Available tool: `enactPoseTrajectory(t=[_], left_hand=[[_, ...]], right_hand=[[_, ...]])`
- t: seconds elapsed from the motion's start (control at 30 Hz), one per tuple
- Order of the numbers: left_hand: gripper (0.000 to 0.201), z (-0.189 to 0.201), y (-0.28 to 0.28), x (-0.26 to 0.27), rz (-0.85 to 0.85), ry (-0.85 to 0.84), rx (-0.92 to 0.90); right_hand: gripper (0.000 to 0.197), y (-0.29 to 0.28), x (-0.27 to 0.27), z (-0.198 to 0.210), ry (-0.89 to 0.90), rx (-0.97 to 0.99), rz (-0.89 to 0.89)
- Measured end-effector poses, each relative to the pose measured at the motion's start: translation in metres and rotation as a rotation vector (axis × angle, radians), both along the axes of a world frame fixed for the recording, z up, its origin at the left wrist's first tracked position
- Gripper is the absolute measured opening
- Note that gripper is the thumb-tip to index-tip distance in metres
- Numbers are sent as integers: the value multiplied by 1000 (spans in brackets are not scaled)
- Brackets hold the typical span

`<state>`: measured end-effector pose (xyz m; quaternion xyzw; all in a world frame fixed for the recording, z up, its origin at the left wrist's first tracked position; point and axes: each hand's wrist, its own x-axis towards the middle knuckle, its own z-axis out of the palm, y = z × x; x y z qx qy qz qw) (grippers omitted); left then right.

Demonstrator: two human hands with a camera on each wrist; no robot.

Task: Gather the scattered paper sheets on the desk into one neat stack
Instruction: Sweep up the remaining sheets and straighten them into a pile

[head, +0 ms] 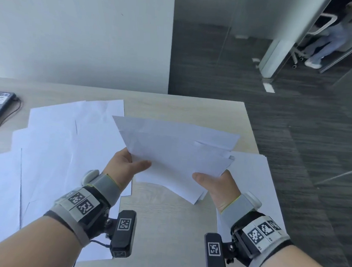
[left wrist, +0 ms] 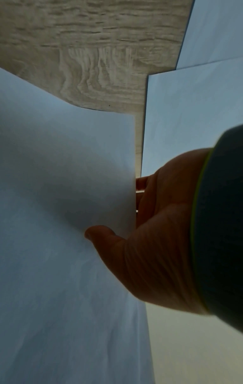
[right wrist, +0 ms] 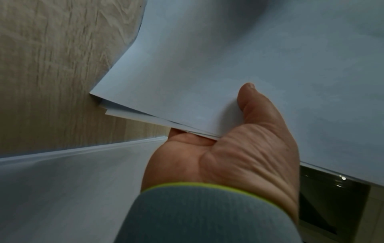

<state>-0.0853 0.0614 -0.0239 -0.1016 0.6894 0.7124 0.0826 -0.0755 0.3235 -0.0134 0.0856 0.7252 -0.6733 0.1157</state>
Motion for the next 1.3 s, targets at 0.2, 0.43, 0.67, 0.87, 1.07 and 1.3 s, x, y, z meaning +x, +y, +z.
enactPoseTrajectory(t=[0.2,0.43,0.67,0.87,1.07,1.3], left_hand=[[56,7,6,-3,-12,57,38],[50,18,7,-11,37,135,98],[27,21,14,-6,99,155,76],[32,32,13,-8,52,238,162],[38,48,18,-13,84,222,126],[89,54,23,-22,168,137,119]], right_hand=[[28,-6,0,14,124,-42,-18],[14,-3,-2,23,128,-99,-106],[13,0,0,28,96,-80,-112],[32,2,2,43,229,-102,-92],[38,-2,4,53,208,-129,-157],[92,-11,5,71,287,-196,-295]])
